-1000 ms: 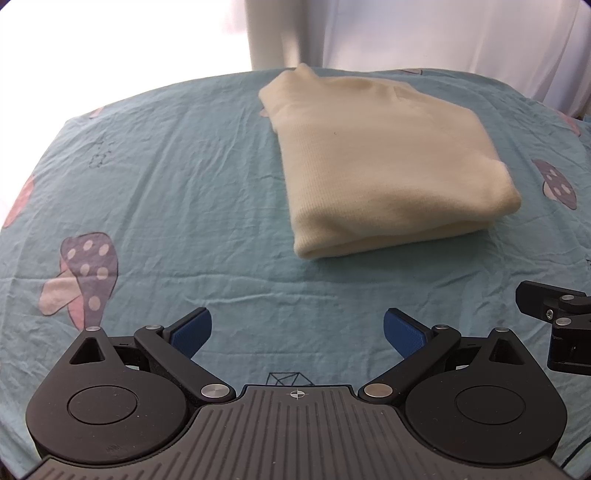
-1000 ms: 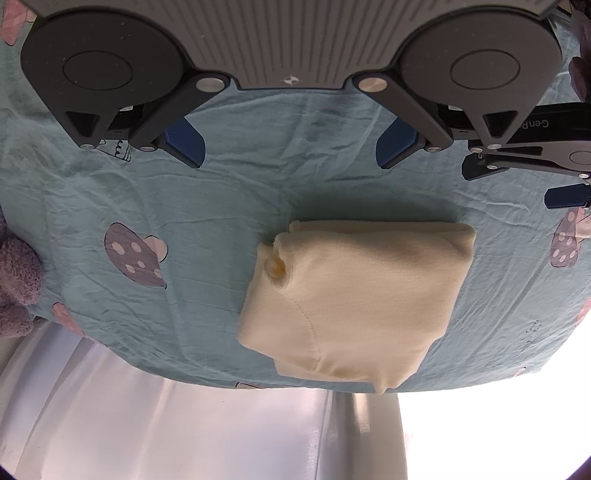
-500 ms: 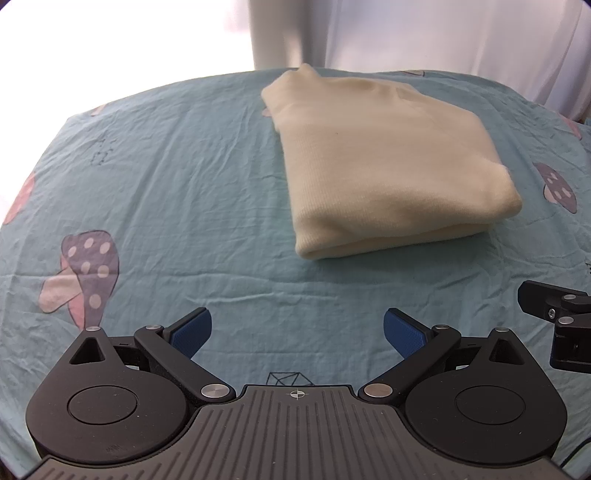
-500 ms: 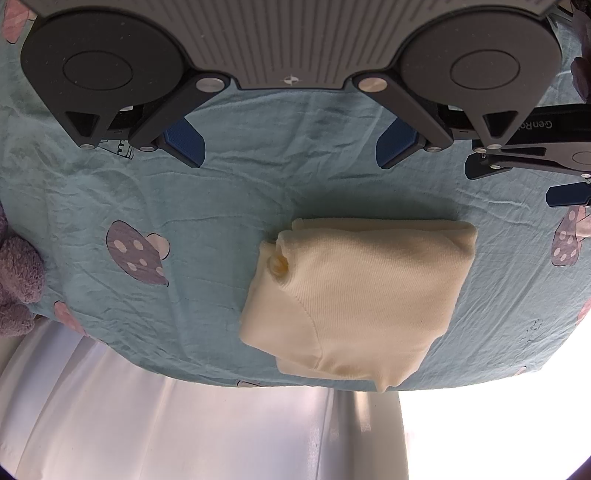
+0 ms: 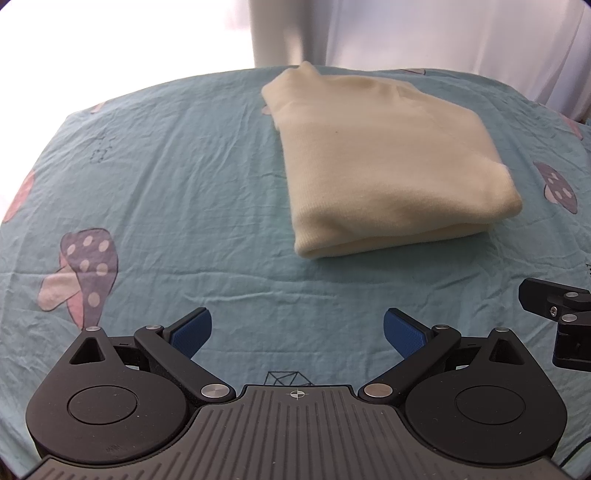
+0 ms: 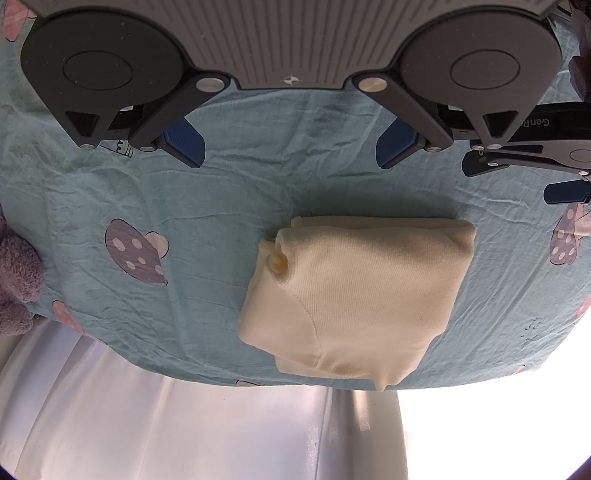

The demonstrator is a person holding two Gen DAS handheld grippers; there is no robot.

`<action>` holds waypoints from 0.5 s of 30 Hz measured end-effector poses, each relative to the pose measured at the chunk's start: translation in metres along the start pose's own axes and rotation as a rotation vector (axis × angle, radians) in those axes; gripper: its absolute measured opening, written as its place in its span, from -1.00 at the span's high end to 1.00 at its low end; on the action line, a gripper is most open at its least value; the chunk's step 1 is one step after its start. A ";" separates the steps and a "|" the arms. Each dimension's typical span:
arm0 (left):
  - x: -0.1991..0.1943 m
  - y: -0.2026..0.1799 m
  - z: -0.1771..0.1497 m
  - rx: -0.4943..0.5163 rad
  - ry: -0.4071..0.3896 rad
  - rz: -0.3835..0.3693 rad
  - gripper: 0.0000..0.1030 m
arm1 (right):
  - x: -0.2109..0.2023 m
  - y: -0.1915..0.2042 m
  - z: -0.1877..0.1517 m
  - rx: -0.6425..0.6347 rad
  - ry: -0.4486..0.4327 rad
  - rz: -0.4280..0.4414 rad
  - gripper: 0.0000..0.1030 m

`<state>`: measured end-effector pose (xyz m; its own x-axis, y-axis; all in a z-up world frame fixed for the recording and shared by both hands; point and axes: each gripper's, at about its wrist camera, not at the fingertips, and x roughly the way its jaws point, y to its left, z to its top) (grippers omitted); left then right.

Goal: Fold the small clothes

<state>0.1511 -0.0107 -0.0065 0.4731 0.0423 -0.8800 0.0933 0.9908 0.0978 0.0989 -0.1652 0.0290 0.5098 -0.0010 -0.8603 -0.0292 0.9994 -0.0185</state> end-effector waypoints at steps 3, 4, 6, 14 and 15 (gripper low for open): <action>0.000 0.000 0.000 -0.002 -0.002 0.000 -0.98 | 0.000 0.000 0.000 0.002 -0.001 0.000 -0.92; 0.000 0.000 0.000 -0.001 -0.002 0.000 -0.98 | 0.000 0.000 0.000 0.002 -0.001 -0.001 -0.92; 0.000 0.000 0.000 0.000 -0.002 0.000 -0.98 | 0.000 0.001 0.000 0.002 -0.001 0.000 -0.92; 0.000 0.000 0.001 -0.001 0.000 0.000 -0.98 | 0.000 0.000 0.001 0.001 -0.002 0.002 -0.92; 0.000 0.000 0.001 -0.001 0.000 0.000 -0.98 | 0.000 0.000 0.002 0.001 -0.002 0.002 -0.92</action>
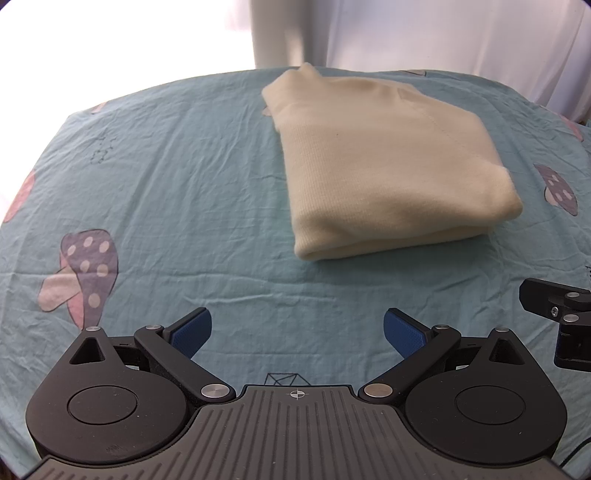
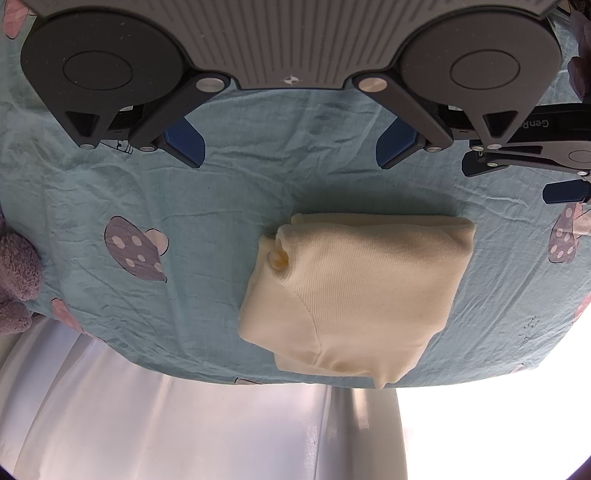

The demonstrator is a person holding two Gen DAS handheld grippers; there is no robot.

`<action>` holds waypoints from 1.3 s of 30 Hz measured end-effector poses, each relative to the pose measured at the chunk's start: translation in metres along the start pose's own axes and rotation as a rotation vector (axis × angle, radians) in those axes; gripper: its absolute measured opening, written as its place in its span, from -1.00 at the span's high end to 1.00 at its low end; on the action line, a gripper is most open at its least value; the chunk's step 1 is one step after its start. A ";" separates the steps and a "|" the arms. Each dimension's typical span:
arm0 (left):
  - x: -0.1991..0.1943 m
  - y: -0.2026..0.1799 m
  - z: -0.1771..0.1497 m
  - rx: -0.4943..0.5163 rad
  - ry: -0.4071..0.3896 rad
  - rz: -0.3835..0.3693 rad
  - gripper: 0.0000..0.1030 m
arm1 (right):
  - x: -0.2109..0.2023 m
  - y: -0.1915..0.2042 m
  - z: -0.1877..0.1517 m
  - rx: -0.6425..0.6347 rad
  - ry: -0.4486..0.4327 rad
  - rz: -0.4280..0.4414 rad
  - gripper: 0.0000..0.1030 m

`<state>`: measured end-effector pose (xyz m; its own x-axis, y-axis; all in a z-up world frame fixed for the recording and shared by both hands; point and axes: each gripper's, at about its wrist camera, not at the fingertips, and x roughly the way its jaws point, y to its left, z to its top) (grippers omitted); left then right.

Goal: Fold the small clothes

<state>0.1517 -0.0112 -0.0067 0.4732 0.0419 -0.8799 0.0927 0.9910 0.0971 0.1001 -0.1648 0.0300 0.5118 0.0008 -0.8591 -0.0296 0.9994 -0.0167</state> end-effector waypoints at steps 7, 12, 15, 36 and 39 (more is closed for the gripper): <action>0.000 0.000 0.000 -0.001 -0.002 0.001 -0.98 | -0.001 0.000 0.001 -0.009 -0.004 0.002 -0.92; -0.001 0.000 0.000 -0.001 -0.003 0.001 -0.98 | -0.001 0.001 0.001 -0.010 -0.004 0.003 -0.92; -0.001 0.001 0.000 -0.001 -0.003 0.000 -0.98 | -0.002 0.001 0.001 -0.010 -0.006 0.002 -0.92; -0.003 -0.001 0.001 -0.007 -0.008 -0.005 -0.98 | -0.004 0.002 -0.001 -0.021 -0.015 0.004 -0.92; -0.002 -0.001 0.001 -0.003 -0.008 -0.005 -0.98 | -0.004 0.002 -0.001 -0.020 -0.017 0.006 -0.92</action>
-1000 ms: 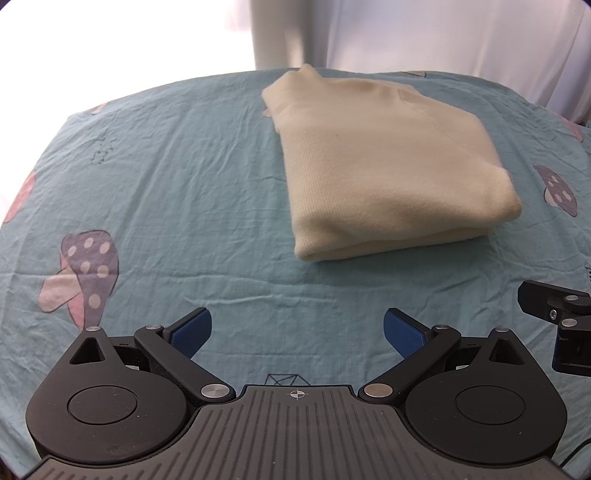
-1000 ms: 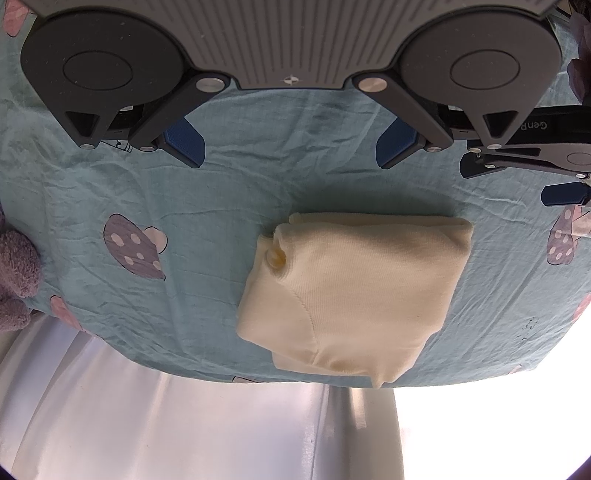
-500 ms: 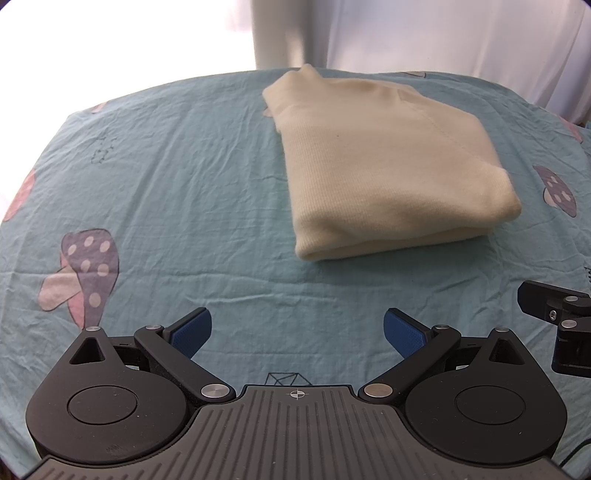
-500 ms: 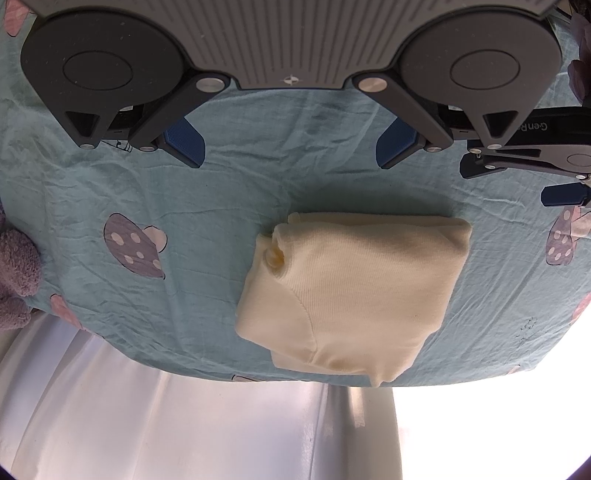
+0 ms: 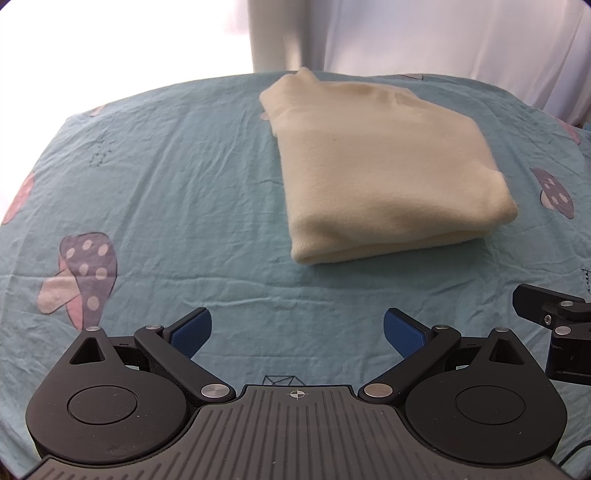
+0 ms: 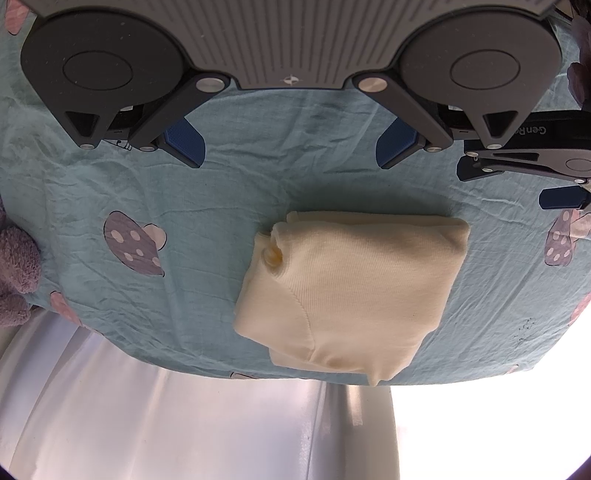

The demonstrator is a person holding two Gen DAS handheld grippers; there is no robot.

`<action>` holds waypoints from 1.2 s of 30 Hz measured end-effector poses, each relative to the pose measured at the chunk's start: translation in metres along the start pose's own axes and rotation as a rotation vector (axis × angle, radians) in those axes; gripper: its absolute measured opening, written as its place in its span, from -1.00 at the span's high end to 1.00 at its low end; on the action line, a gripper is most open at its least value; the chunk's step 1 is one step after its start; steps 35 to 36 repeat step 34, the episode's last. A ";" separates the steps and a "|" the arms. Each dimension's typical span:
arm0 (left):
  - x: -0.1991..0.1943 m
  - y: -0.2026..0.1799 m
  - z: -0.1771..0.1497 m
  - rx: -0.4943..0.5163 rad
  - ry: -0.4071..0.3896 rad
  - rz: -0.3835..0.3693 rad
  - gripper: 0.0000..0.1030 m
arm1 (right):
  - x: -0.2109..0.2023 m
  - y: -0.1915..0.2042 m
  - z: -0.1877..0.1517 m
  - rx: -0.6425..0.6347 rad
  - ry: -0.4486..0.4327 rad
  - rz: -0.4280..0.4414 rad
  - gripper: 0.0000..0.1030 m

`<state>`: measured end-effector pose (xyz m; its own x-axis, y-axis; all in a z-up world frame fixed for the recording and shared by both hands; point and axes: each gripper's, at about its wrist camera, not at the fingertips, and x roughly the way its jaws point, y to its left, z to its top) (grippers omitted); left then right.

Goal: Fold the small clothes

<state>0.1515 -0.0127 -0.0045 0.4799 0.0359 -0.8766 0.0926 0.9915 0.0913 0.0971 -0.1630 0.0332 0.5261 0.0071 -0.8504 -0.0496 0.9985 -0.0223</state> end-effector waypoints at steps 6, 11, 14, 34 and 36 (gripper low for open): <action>0.000 0.001 0.000 -0.005 0.001 0.001 -0.98 | 0.000 -0.001 0.000 -0.002 -0.001 0.004 -0.92; 0.000 0.000 0.001 -0.007 0.002 -0.005 -0.98 | 0.001 -0.002 0.001 -0.005 0.000 0.007 -0.92; 0.000 -0.001 0.001 -0.003 -0.002 -0.011 -0.98 | 0.001 -0.002 0.001 -0.005 -0.001 0.007 -0.92; 0.002 -0.006 -0.002 0.005 0.010 -0.005 -0.98 | 0.003 -0.004 0.002 -0.002 0.000 0.010 -0.92; 0.002 -0.006 -0.002 0.005 0.010 -0.005 -0.98 | 0.003 -0.004 0.002 -0.002 0.000 0.010 -0.92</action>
